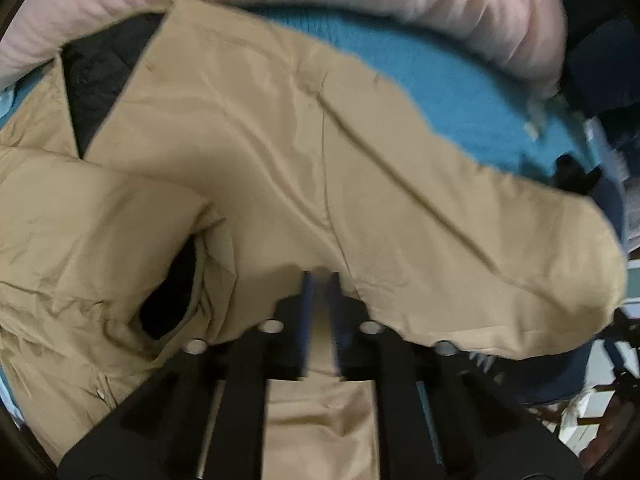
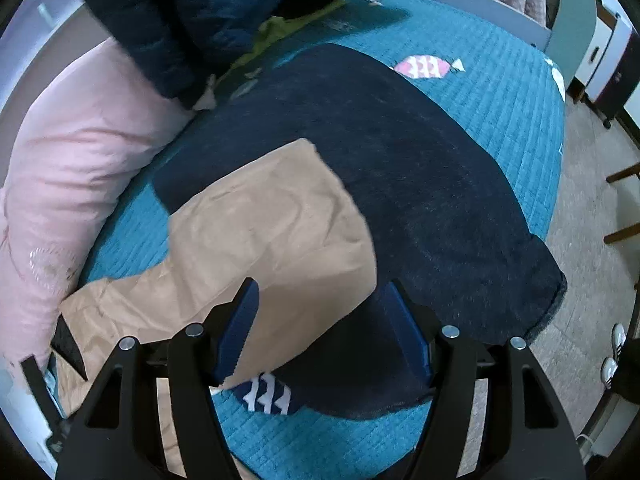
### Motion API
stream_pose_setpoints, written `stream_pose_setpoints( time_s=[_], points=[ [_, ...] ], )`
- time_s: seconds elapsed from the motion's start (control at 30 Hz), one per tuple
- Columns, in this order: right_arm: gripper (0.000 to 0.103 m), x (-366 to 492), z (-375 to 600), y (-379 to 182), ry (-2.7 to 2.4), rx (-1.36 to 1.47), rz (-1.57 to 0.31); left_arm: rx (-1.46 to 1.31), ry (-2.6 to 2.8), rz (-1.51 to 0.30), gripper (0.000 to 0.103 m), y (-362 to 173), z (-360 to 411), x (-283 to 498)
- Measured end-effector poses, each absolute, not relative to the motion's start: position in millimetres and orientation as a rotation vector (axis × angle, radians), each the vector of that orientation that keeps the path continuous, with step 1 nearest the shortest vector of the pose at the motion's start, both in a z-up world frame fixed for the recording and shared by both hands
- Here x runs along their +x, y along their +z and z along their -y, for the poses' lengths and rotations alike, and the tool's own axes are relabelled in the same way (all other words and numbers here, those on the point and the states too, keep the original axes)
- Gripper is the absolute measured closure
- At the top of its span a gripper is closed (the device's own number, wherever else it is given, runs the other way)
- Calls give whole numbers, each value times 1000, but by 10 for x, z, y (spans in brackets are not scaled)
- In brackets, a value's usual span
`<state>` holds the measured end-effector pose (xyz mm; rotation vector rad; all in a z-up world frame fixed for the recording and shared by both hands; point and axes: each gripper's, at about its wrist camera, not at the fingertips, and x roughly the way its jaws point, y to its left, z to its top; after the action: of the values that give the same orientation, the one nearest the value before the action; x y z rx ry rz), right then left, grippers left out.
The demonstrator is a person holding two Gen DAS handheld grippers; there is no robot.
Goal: Fold large clothes
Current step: 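Grasp the other tan sleeve with the right tool and lift it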
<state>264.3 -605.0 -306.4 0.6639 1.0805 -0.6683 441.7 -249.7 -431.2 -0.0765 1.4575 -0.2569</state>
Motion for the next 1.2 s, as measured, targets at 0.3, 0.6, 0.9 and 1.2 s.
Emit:
stream_pose_setpoints(
  time_s=[0.3, 0.6, 0.9, 1.2],
  points=[
    [40, 2835, 6161, -3423, -607, 739, -1122, -56, -175, -1503, 103, -4713, 2416, 4483],
    [91, 2858, 6029, -3266, -464, 826, -995, 7, -173, -1480, 103, -4681, 2495, 4526],
    [92, 2805, 5850, -2798, -412, 824, -919, 40, -204, -1471, 103, -4592, 2516, 4501],
    [92, 2863, 5291, -2106, -371, 684, -850, -7, -228, -1454, 102, -4162, 2348, 4420]
  ],
)
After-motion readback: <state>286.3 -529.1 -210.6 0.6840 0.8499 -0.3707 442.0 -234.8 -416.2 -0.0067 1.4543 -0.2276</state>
